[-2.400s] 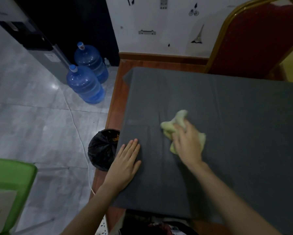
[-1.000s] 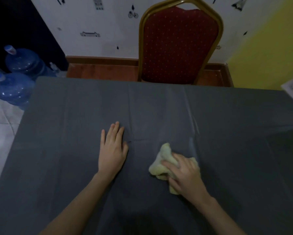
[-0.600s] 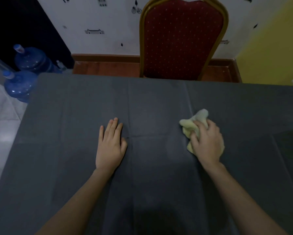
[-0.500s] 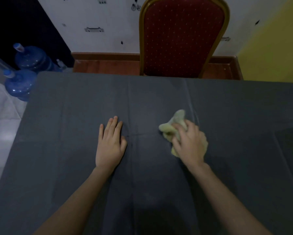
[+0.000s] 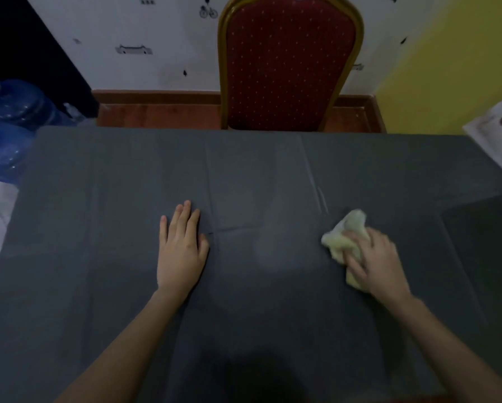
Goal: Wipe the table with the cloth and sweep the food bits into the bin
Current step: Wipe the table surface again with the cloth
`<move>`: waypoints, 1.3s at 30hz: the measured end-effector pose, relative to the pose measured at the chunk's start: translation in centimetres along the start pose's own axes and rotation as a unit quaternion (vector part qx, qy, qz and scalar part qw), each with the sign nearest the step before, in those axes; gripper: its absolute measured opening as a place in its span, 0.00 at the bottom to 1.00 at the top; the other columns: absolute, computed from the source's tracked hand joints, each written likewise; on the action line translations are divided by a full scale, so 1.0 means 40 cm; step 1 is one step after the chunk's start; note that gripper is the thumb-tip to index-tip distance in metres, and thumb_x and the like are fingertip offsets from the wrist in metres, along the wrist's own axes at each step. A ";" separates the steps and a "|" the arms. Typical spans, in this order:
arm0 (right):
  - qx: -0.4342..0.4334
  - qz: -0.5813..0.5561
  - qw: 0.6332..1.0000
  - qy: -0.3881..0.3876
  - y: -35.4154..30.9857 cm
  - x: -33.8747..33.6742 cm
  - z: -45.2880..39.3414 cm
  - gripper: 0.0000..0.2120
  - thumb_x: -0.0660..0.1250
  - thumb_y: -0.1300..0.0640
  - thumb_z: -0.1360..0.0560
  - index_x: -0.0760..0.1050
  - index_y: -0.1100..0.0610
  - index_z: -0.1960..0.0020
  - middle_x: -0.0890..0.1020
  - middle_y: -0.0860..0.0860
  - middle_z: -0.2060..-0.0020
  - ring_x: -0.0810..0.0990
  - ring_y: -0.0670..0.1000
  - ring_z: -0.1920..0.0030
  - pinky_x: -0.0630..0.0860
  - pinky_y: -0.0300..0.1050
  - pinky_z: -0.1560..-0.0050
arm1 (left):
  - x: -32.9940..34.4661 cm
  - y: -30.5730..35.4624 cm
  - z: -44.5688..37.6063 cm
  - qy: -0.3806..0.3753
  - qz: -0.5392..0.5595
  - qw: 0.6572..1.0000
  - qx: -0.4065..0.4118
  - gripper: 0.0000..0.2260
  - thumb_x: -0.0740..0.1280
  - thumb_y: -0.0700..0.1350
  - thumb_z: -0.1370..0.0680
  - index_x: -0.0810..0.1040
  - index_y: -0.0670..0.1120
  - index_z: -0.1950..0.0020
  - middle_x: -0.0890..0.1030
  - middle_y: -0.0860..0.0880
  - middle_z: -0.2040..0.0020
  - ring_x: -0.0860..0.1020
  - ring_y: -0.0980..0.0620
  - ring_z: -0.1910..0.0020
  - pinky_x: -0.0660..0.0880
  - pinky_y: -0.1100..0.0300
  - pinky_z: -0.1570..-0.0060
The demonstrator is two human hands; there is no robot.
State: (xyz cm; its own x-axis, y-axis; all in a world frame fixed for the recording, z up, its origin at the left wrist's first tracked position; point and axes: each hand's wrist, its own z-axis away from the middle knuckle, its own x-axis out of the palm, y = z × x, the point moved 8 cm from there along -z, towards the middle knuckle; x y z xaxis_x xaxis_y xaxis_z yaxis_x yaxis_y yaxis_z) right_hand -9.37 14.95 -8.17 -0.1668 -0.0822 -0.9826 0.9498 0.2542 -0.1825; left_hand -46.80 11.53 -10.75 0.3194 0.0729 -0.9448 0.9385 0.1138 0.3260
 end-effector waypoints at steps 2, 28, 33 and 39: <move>0.080 0.021 0.996 0.031 -0.011 -0.009 -0.066 0.18 0.62 0.52 0.25 0.72 0.54 0.36 0.75 0.61 0.45 0.75 0.63 0.51 0.73 0.56 0.53 | 0.000 -0.002 0.002 -0.014 0.002 1.000 0.007 0.23 0.52 0.48 0.20 0.65 0.41 0.27 0.63 0.43 0.24 0.59 0.45 0.23 0.52 0.43 0.24; 0.197 0.012 0.978 0.068 -0.065 0.001 -0.103 0.19 0.67 0.56 0.28 0.72 0.57 0.38 0.76 0.64 0.45 0.75 0.66 0.51 0.74 0.59 0.54 | 0.010 0.003 0.020 -0.020 -0.039 0.999 0.006 0.23 0.54 0.46 0.20 0.64 0.40 0.26 0.61 0.42 0.23 0.56 0.45 0.22 0.51 0.42 0.24; -0.034 -0.016 0.999 0.018 -0.314 0.051 -0.177 0.23 0.62 0.50 0.32 0.74 0.50 0.37 0.76 0.57 0.45 0.75 0.60 0.50 0.68 0.54 0.52 | 0.003 0.006 0.019 -0.016 -0.024 1.000 0.000 0.23 0.54 0.46 0.20 0.65 0.41 0.26 0.62 0.43 0.23 0.57 0.47 0.23 0.52 0.44 0.24; -0.192 -0.117 0.973 -0.057 -0.369 0.086 -0.002 0.24 0.67 0.53 0.33 0.73 0.49 0.37 0.75 0.55 0.42 0.73 0.55 0.45 0.69 0.50 0.45 | -0.005 0.053 0.026 0.036 0.035 0.993 -0.103 0.22 0.57 0.40 0.22 0.65 0.40 0.28 0.62 0.42 0.24 0.57 0.46 0.23 0.46 0.43 0.24</move>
State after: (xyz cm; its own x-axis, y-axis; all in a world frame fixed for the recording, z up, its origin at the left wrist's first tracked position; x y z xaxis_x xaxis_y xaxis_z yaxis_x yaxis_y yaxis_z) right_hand -23.98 10.99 -8.88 -0.3159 -0.2816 -0.9061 0.7161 0.5557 -0.4223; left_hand -44.73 10.71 -9.88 0.3654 0.1575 -0.9174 0.8653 0.3059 0.3971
